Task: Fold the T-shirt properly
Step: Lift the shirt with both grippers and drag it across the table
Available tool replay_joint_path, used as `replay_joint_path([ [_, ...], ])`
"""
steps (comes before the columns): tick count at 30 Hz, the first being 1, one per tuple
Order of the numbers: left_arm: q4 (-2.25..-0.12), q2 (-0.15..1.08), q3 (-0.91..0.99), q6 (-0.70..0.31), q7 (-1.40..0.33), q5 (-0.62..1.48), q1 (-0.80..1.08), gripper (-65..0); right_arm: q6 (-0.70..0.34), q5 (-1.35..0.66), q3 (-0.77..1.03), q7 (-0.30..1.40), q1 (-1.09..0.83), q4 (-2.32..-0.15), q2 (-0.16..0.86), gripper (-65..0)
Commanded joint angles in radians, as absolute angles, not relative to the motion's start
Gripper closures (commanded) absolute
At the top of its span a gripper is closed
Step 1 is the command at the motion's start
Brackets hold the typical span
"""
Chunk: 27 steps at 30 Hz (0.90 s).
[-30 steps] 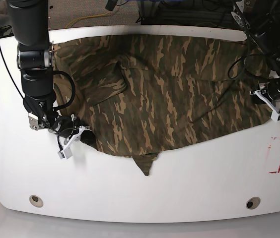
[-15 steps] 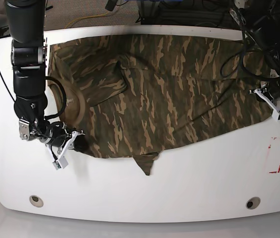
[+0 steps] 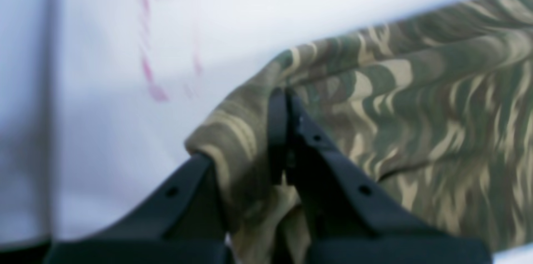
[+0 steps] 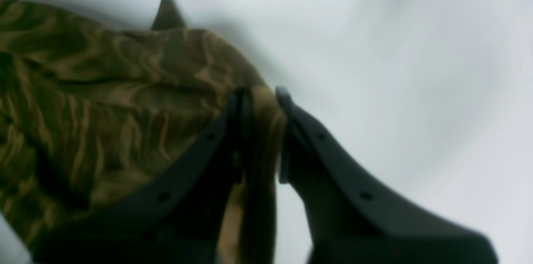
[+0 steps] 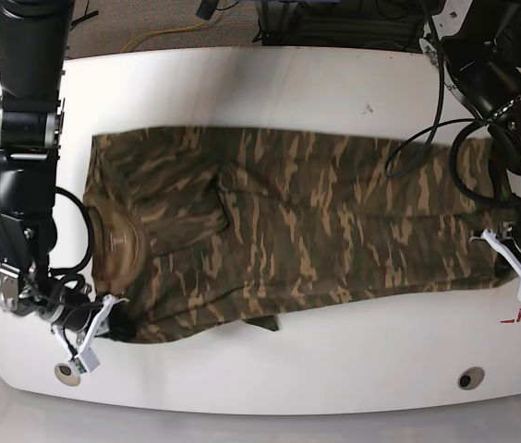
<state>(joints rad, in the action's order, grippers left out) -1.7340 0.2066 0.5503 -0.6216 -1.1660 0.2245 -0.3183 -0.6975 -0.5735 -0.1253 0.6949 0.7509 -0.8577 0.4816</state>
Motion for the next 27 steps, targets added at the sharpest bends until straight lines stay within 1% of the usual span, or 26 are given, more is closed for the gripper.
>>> replay_joint_path([
  [1,-1.828,0.223,0.545,-0.618,-1.187,0.236,-0.409,0.0,-0.698,-0.587,-0.12,0.705,0.857,-0.878,0.51,-4.1],
  [3,-1.896,0.223,0.547,-0.624,-1.213,0.242,-0.47,0.0,-0.698,-0.587,-0.12,0.725,0.923,-0.878,0.53,-4.1],
  [6,-1.94,0.234,0.539,-0.624,-1.233,0.242,-0.559,0.0,-0.698,-0.587,-0.122,0.746,1.004,-0.878,0.547,-4.1],
  [9,-1.942,0.278,0.519,-0.624,-1.277,0.242,-0.674,0.0,-0.698,-0.587,-0.122,0.783,1.098,-0.878,0.553,-4.1],
  [12,-1.94,0.308,0.473,-0.621,-1.29,0.236,-0.806,0.0,-0.698,-0.59,-0.122,0.831,1.205,-0.88,0.584,-4.1],
  [15,-1.937,0.346,0.44,-0.618,-1.291,0.236,-0.934,0.0,-0.698,-0.59,-0.12,0.894,1.305,-0.88,0.591,-4.1],
  [17,-1.913,0.374,0.394,-0.622,-1.291,0.237,-1.004,0.0,-0.698,-0.591,-0.12,0.938,1.306,-0.88,0.596,-4.1],
  [20,-1.894,0.398,0.358,-0.624,-1.291,0.242,-1.059,0.0,-0.698,-0.593,-0.119,0.995,1.306,-0.9,0.624,-4.1],
  [23,-1.886,0.406,0.349,-0.628,-1.285,0.243,-1.061,0.0,-0.698,-0.593,-0.117,1.036,1.306,-0.967,0.636,-4.1],
  [26,-1.894,0.406,0.351,-0.698,-1.285,0.243,-1.006,0.0,-0.698,-0.628,-0.079,1.086,1.297,-1.063,0.661,-4.1],
  [27,-1.897,0.406,0.352,-0.698,-1.285,0.243,-0.974,0.0,-0.698,-0.656,-0.044,1.109,1.259,-1.092,0.667,-4.1],
])
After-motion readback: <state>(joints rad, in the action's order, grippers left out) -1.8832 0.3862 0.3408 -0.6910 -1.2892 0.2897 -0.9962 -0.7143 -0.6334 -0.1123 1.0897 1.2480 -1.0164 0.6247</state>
